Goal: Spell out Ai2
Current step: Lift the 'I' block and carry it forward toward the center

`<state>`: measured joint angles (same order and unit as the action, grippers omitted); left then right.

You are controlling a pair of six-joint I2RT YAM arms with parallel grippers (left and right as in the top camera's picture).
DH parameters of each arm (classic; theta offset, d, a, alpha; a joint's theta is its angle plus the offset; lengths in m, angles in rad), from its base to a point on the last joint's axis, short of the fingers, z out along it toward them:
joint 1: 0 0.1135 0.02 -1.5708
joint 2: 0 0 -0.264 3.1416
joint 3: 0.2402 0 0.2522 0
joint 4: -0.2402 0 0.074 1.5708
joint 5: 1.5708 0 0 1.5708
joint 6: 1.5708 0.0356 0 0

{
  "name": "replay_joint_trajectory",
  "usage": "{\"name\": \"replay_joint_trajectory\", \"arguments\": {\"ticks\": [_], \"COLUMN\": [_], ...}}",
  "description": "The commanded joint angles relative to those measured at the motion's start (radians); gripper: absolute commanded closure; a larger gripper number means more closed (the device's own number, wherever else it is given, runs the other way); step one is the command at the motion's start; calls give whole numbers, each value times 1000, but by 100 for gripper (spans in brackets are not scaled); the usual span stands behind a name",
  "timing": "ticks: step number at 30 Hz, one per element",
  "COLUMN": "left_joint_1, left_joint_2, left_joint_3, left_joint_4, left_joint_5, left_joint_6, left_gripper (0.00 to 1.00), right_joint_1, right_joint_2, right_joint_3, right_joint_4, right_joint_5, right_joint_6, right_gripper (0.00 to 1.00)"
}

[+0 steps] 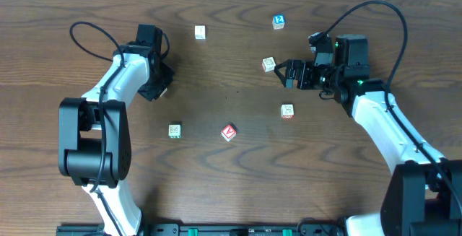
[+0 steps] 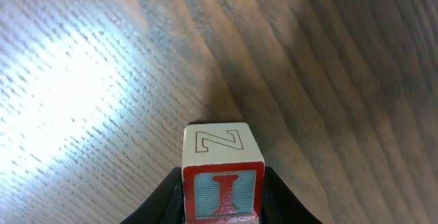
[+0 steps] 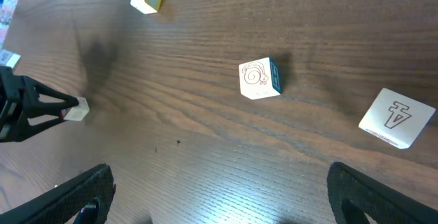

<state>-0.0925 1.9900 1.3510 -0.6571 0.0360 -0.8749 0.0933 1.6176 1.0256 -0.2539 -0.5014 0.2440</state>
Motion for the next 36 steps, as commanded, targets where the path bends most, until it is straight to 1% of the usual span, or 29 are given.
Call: {"name": "replay_joint_trajectory", "arguments": {"ticks": [1,9,15,21,25,30,36], "left_joint_1": [2,0,0,0,-8,-50,-141], "left_joint_2": [4,4,4,4,4,3,3], "left_joint_3": [11,11,11,11,13,41,114], "left_joint_4": [-11,-14,-38,-46,-45,-47,-49], "left_joint_5": [-40,-39,-39,-32,-23,-27,-111], "left_joint_6": [163,360,383,499,552,617,618], "left_gripper": [94,94,94,94,94,94,94], "right_joint_1": [-13,-13,-13,-13,-13,-13,-16], "right_joint_2": [4,4,4,4,4,4,4], "right_joint_3": [10,10,10,10,10,10,10], "right_joint_4": [0,0,0,0,5,8,8], "right_joint_5": [7,31,31,31,31,56,87], "right_joint_6": [-17,-17,-17,-17,-17,-16,-17], "right_gripper": [1,1,1,1,1,1,1]}}
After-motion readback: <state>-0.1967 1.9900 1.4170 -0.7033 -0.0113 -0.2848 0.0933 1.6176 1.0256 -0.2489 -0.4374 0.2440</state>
